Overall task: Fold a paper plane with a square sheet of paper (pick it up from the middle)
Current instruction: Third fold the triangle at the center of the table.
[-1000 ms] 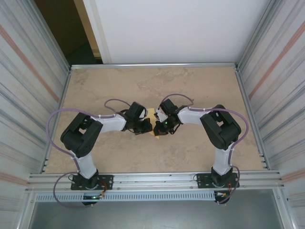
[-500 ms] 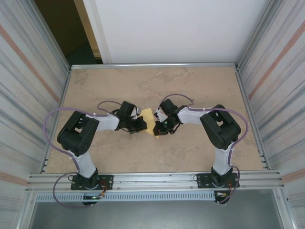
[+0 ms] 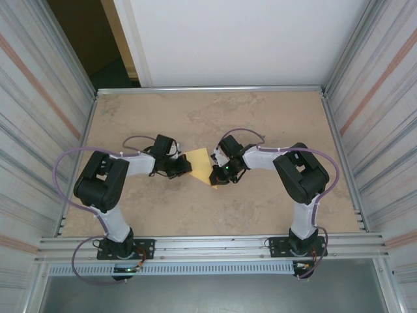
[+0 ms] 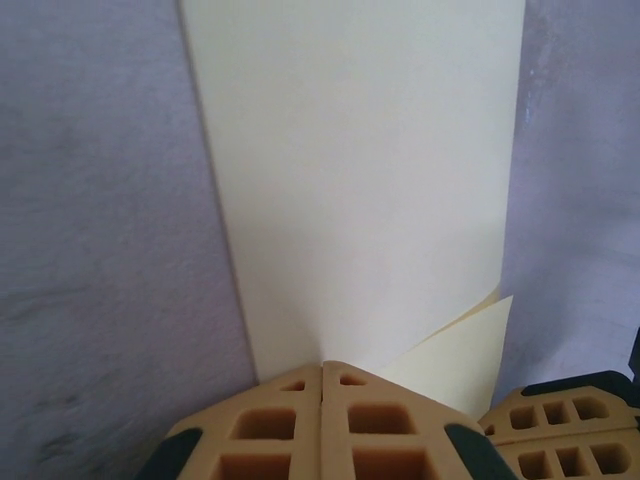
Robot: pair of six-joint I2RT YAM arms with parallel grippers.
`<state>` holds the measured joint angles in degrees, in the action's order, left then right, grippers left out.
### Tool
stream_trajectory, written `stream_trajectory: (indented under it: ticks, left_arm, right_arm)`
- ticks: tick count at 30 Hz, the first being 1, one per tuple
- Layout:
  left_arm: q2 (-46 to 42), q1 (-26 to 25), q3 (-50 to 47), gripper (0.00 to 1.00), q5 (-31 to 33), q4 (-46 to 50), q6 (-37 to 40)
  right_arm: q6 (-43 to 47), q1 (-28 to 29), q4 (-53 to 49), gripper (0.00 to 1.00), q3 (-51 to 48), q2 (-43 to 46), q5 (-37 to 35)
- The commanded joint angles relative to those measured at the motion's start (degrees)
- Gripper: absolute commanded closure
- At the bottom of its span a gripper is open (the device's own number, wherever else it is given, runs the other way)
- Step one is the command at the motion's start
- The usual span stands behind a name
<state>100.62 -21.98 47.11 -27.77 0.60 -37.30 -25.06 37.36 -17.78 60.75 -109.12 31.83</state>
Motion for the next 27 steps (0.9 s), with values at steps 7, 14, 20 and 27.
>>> stream_trajectory:
  ticks: [7,14,20,27]
  left_arm:
    - [-8.87,2.78,2.52,0.93,9.45,10.21,2.04]
    - [-12.53,-2.80,0.48,0.91,5.97,4.94,-4.06]
    - [-4.01,-7.80,2.18,0.92,3.85,0.29,-6.47]
    - [1.40,-8.37,4.49,0.93,5.59,3.87,-5.35]
  right_arm:
    - [-0.63,-0.29,-7.63,1.00,-2.00,-2.51,-4.25]
    - [-0.65,-0.31,-7.48,1.00,-0.93,-2.74,-3.89]
    - [-0.17,-0.50,-7.00,1.00,-0.73,-2.21,-3.31]
    - [0.93,-0.92,-5.78,1.00,-0.39,-0.11,-0.99]
